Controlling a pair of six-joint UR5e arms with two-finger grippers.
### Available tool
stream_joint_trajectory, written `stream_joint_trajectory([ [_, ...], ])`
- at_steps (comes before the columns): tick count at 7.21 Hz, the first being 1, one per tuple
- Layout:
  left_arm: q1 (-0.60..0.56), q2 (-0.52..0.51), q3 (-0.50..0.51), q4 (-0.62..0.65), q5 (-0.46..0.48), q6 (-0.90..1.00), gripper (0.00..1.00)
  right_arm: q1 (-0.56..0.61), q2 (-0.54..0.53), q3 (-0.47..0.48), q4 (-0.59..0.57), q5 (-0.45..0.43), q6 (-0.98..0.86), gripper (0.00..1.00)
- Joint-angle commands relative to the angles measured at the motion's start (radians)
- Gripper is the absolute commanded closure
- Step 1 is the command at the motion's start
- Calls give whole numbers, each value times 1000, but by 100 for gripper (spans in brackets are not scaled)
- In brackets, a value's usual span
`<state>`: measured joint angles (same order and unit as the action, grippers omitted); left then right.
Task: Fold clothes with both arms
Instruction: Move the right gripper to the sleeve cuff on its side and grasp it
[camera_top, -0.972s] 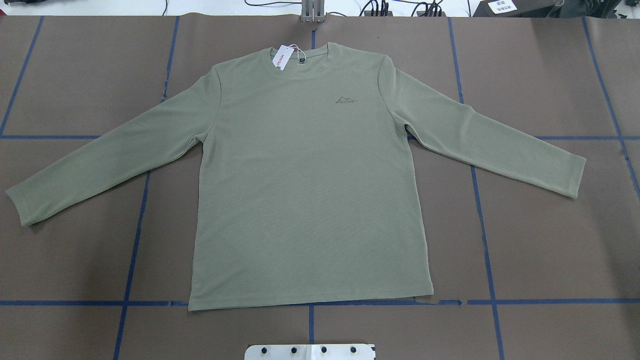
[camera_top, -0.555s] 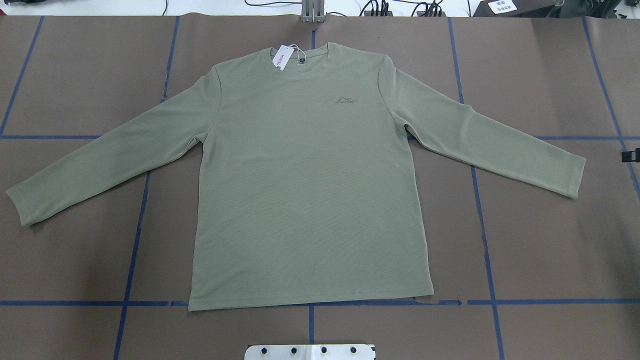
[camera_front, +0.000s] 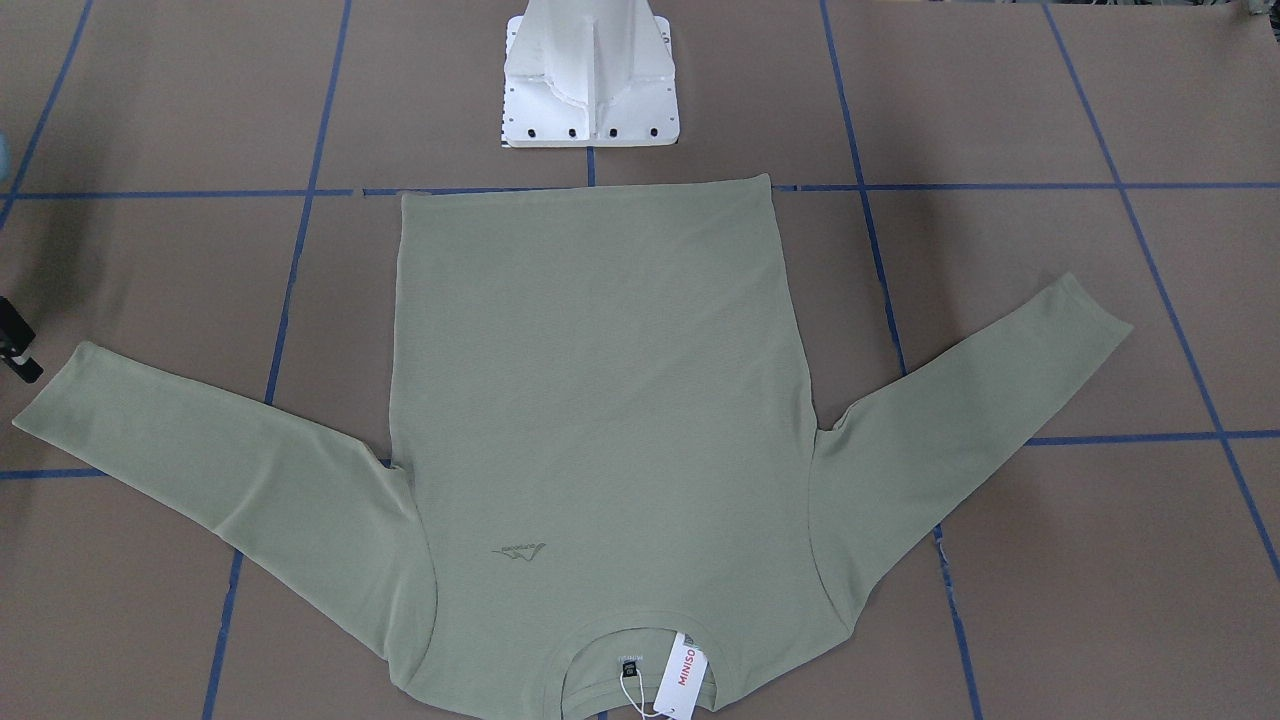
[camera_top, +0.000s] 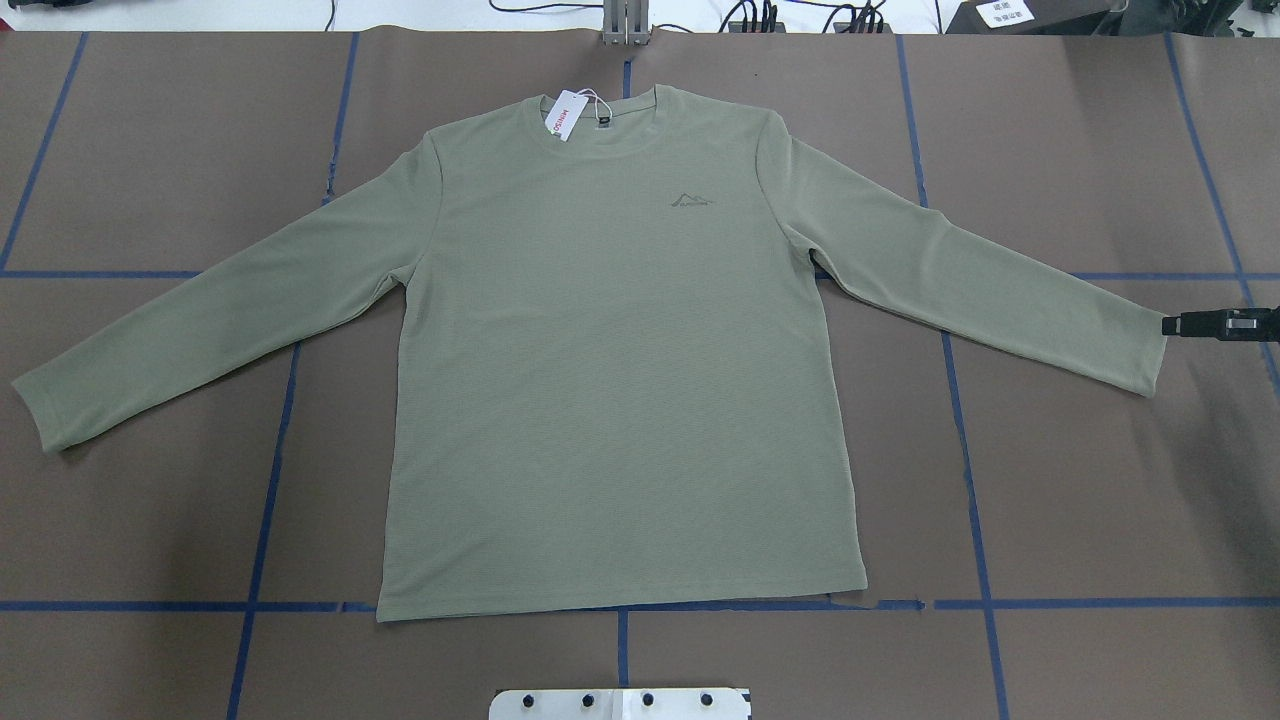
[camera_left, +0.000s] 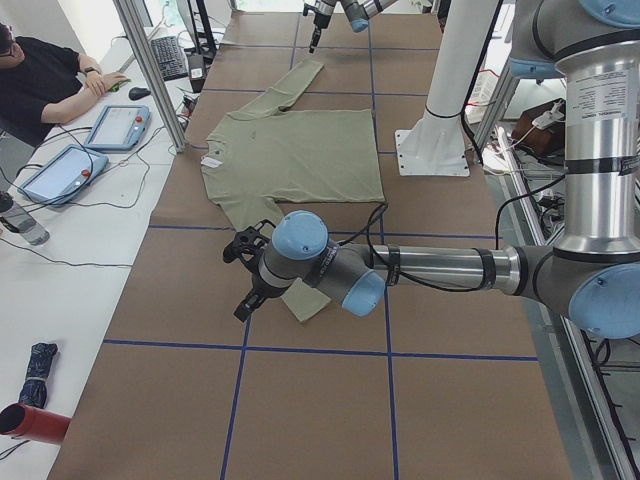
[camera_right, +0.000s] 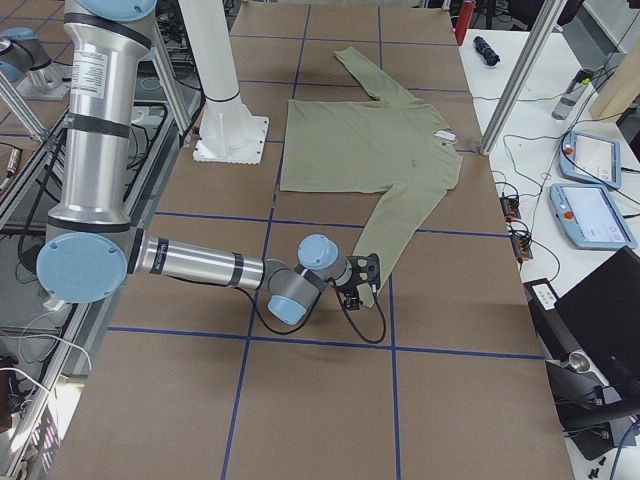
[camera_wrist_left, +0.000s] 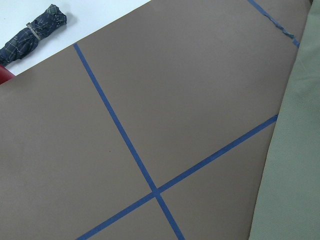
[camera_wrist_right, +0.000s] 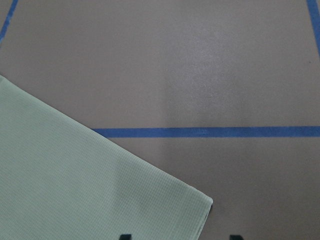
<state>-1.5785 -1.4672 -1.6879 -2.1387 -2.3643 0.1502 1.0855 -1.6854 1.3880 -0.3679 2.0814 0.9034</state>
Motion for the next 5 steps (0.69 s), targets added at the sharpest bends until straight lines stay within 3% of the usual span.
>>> stream_joint_trajectory([
  [1, 0, 1, 1, -1, 0, 0, 0, -25, 27, -43, 7, -29, 2, 28],
  [5, 0, 4, 1, -7, -1, 2, 0, -30, 70, -104, 9, -29, -3, 28],
])
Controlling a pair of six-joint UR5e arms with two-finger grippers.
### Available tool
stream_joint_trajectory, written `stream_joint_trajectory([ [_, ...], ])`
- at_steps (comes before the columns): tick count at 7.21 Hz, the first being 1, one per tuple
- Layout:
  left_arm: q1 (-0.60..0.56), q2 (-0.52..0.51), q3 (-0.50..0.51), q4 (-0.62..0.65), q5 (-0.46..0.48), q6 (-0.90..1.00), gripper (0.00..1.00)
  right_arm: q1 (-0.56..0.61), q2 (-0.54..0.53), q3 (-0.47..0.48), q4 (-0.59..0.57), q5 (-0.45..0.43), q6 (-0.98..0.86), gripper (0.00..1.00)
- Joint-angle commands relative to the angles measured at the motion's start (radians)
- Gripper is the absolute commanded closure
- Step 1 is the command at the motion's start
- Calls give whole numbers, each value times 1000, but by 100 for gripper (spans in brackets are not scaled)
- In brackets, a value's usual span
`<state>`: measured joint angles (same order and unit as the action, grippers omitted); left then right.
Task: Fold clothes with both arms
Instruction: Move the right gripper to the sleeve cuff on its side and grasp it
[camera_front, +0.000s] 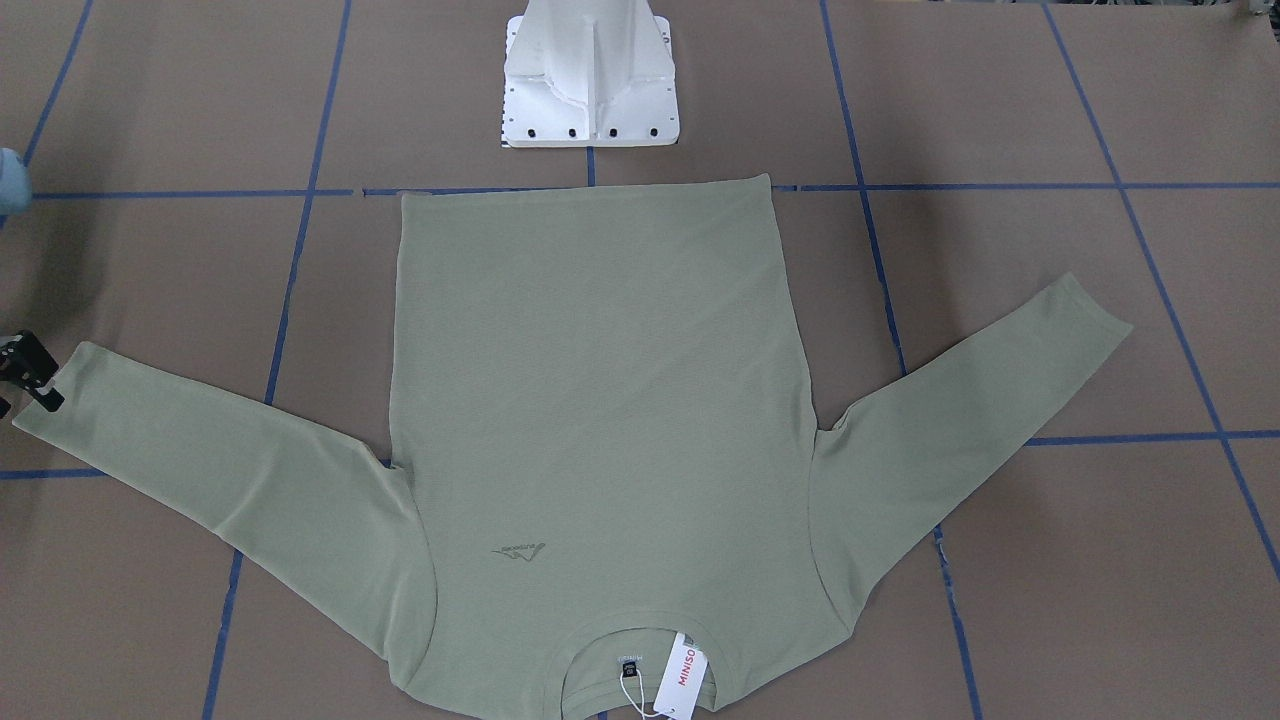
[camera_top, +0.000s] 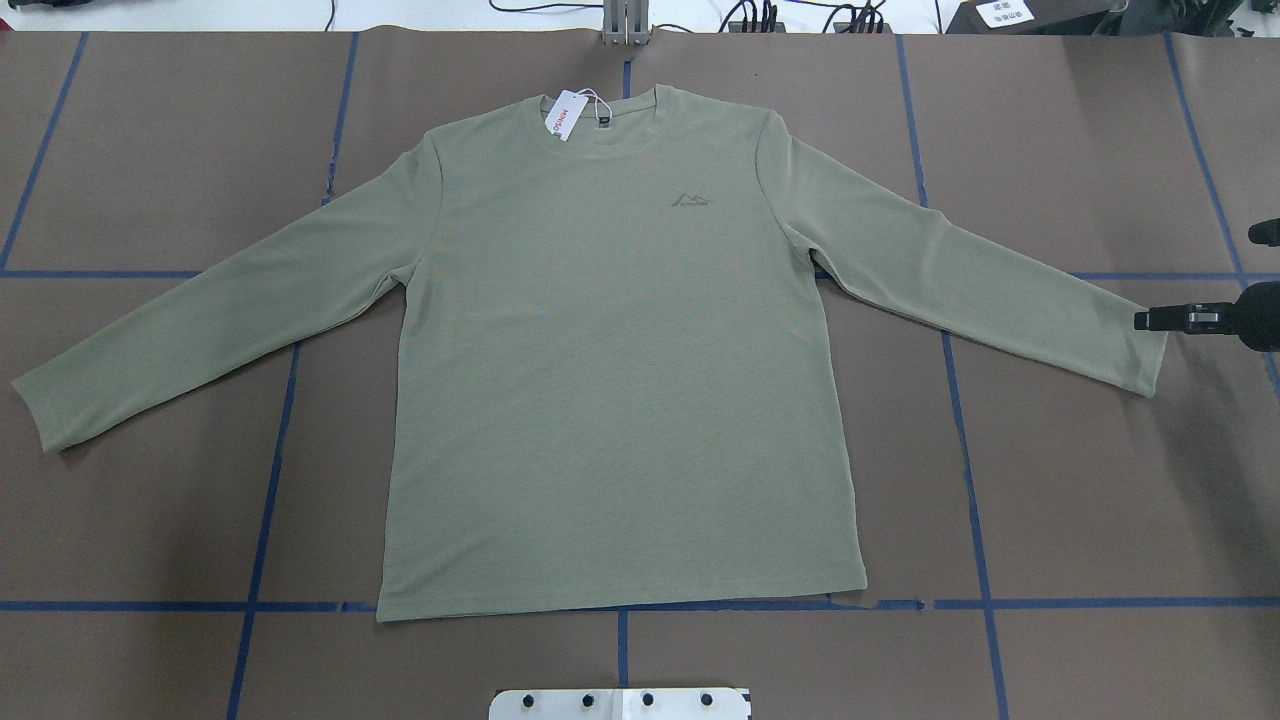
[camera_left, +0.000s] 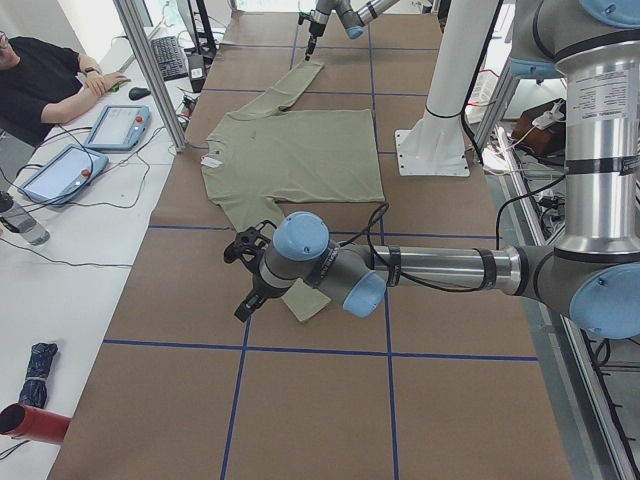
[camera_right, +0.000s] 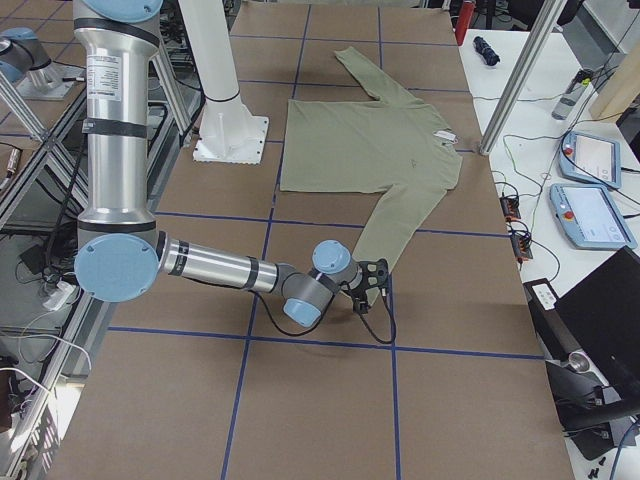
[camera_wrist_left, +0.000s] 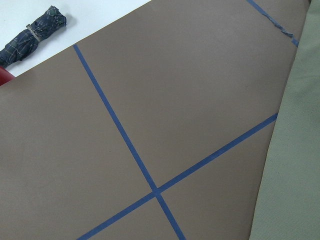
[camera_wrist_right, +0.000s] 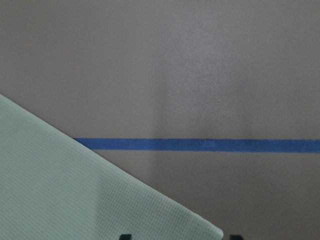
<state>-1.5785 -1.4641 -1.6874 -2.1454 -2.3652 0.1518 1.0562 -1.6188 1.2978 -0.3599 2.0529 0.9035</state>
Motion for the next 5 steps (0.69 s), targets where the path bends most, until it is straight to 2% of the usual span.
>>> stream_joint_trajectory([
  [1, 0, 1, 0, -1, 0, 0, 0, -1, 5, -14, 1, 0, -3, 29],
  [2, -2, 1, 0, -1, 0, 2, 0, -1, 5, -14, -1, 0, -3, 32],
  [3, -2, 1, 0, -1, 0, 2, 0, -1, 7, -14, -1, 0, 3, 46],
  [5, -2, 1, 0, -1, 0, 2, 0, -4, 5, -15, -1, -8, -5, 47],
])
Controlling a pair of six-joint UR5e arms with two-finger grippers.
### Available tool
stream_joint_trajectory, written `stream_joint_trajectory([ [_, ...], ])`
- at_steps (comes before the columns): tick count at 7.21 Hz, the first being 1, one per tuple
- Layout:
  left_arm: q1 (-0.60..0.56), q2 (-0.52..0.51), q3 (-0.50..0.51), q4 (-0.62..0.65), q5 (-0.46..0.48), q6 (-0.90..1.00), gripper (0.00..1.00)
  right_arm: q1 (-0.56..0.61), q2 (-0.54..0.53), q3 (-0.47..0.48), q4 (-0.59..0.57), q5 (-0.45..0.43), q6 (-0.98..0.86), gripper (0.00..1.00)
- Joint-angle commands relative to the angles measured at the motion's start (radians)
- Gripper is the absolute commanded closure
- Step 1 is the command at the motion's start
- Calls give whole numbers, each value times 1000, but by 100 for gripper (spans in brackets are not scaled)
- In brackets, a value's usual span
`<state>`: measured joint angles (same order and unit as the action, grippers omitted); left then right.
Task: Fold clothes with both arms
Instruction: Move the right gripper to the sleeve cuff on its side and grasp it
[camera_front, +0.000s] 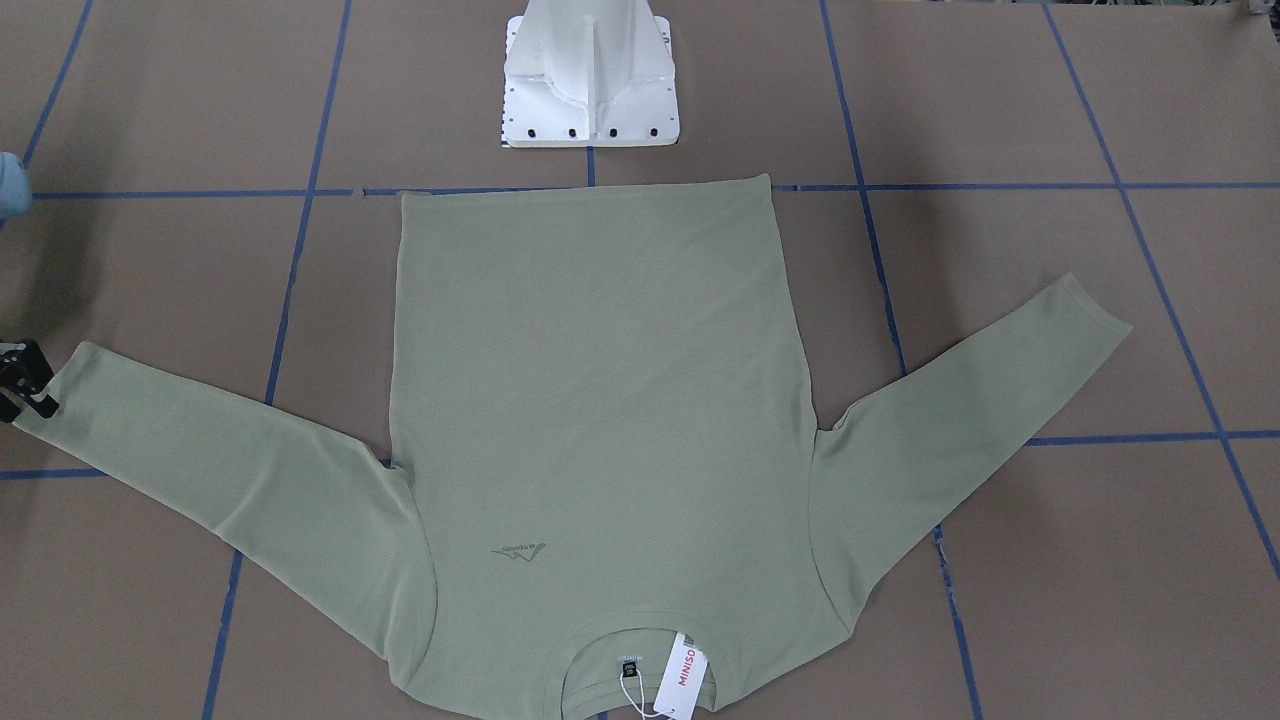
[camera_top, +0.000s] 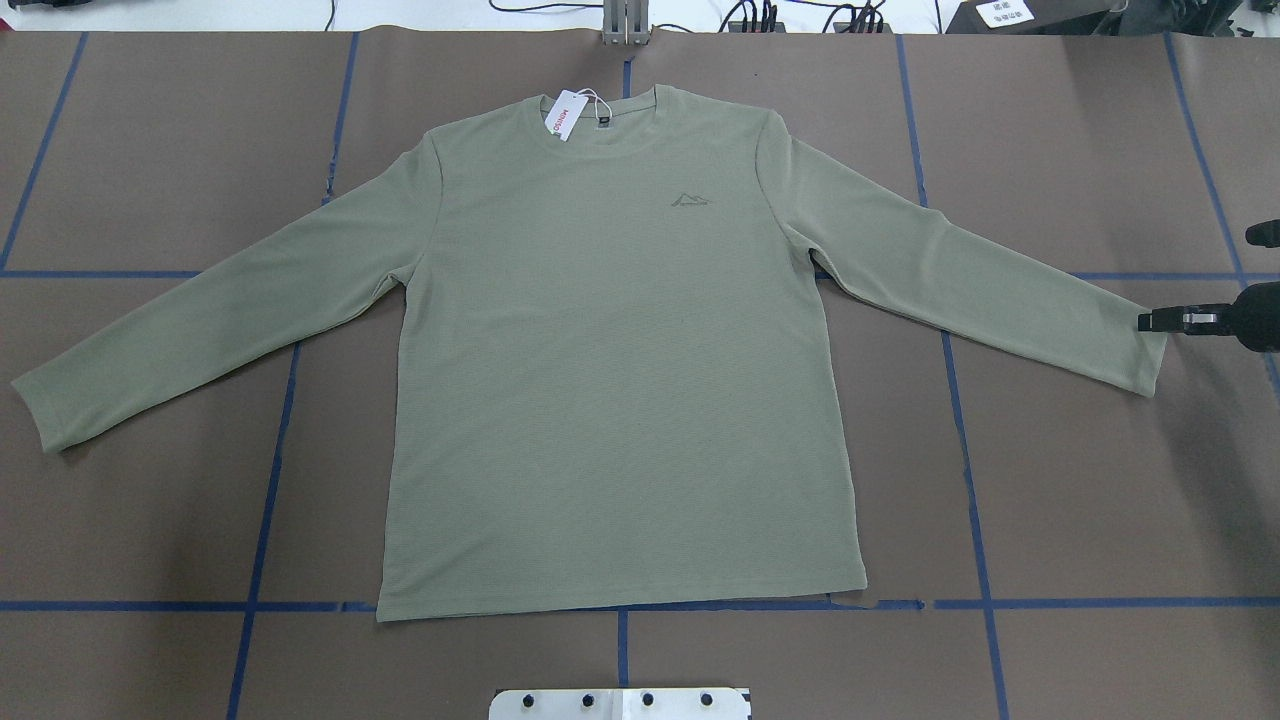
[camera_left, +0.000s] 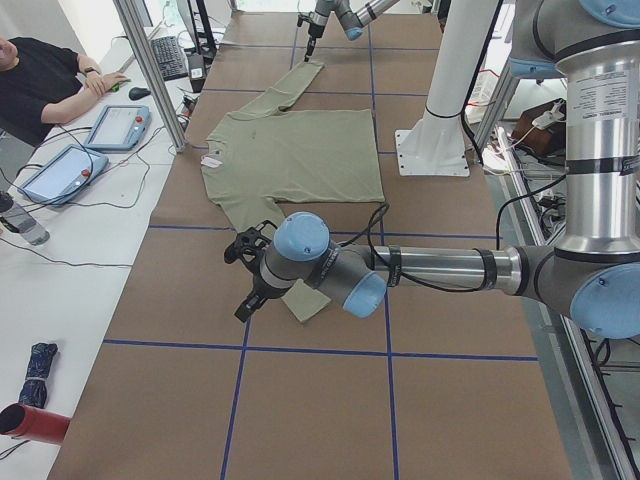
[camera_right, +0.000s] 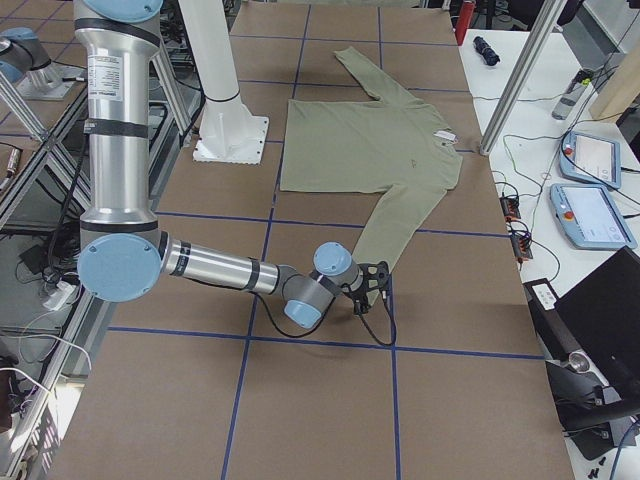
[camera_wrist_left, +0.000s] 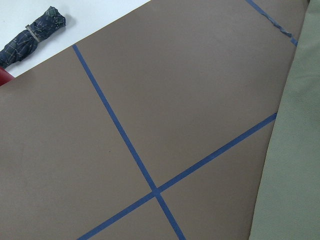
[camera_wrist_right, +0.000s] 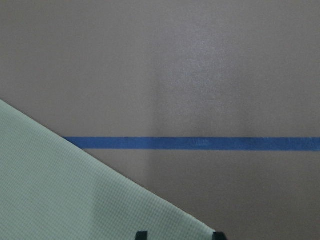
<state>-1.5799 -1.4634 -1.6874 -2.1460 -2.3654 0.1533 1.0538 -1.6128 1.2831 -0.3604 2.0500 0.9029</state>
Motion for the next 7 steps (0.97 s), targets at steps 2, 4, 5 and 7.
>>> stream_joint_trajectory([
  [2, 0, 0, 0, 0, 0, 0, 0, 0, -1, -1, 0, -8, -6, 48],
  [4, 0, 3, 0, 0, 0, 2, 0, -1, -1, 1, 0, -10, -6, 81],
  [5, 0, 3, 0, 0, 0, 2, 0, -1, 1, 1, 0, -10, -6, 99],
  [7, 0, 3, 0, 0, 0, 2, 0, -1, 1, 7, -2, -22, -6, 100],
])
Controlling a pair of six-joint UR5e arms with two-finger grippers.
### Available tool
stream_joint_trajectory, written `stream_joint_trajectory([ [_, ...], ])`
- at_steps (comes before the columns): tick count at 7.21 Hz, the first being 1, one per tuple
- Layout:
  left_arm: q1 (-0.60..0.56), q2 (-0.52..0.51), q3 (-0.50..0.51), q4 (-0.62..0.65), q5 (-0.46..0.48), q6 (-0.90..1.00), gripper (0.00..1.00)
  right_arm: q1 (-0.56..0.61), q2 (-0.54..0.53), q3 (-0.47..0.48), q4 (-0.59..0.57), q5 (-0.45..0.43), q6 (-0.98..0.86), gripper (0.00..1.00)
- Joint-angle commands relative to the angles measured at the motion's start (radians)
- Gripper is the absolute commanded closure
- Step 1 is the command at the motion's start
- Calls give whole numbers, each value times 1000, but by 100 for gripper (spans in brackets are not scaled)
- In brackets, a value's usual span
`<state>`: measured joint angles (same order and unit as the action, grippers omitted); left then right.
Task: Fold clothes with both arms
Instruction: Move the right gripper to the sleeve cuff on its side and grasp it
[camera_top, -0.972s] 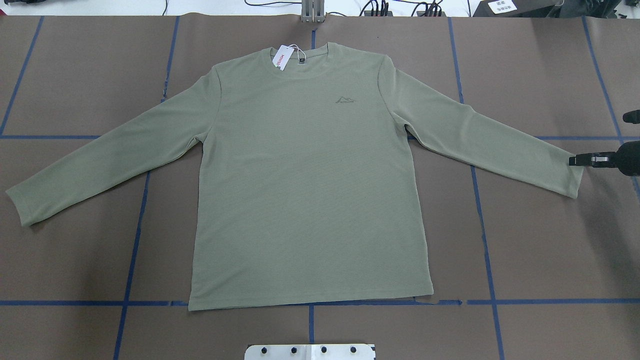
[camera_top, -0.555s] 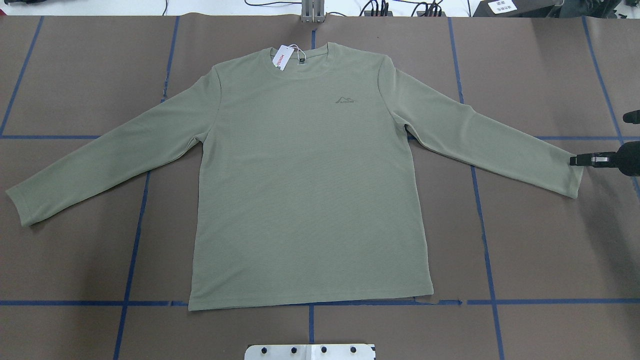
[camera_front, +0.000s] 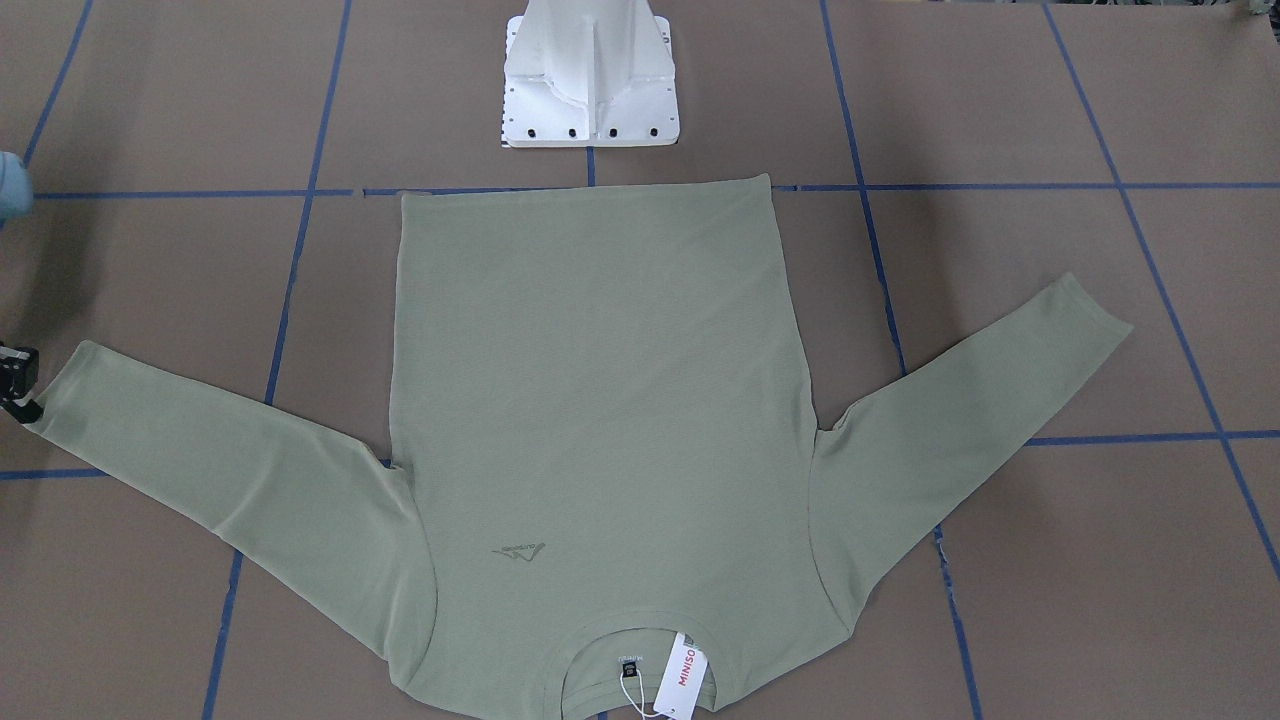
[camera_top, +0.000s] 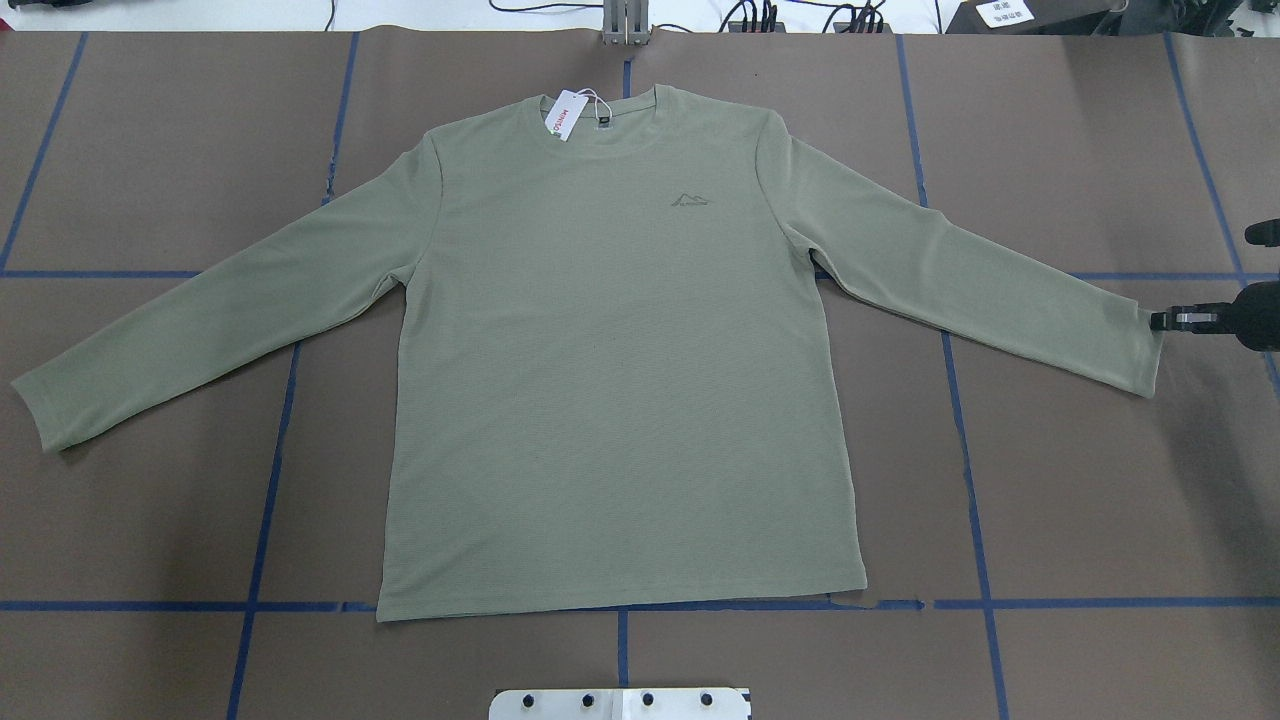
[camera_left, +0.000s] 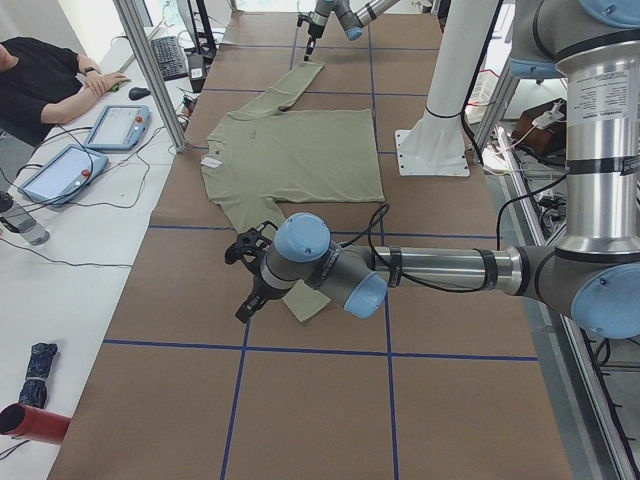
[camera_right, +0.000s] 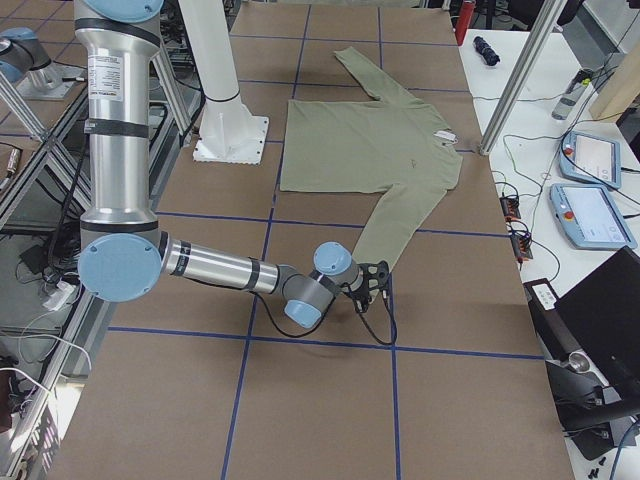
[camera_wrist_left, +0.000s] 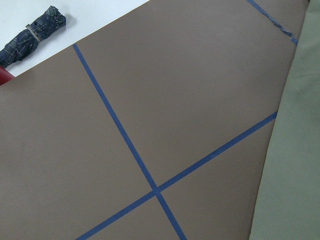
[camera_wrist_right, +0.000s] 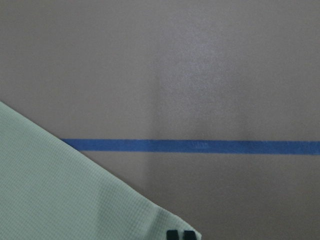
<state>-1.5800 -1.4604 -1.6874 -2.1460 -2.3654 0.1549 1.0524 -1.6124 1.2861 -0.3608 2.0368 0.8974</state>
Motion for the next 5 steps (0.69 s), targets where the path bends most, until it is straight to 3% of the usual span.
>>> stream_joint_trajectory([
  [1, -2, 0, -2, 0, 0, 0, 0, 3, 0, 27, -3, -4, -2, 100],
  [3, -2, 0, 0, 0, 0, 0, 0, 14, -11, 114, -82, 6, -2, 100],
  [5, -2, 0, 3, 0, 0, 0, 0, 18, -18, 337, -357, 0, 0, 100],
])
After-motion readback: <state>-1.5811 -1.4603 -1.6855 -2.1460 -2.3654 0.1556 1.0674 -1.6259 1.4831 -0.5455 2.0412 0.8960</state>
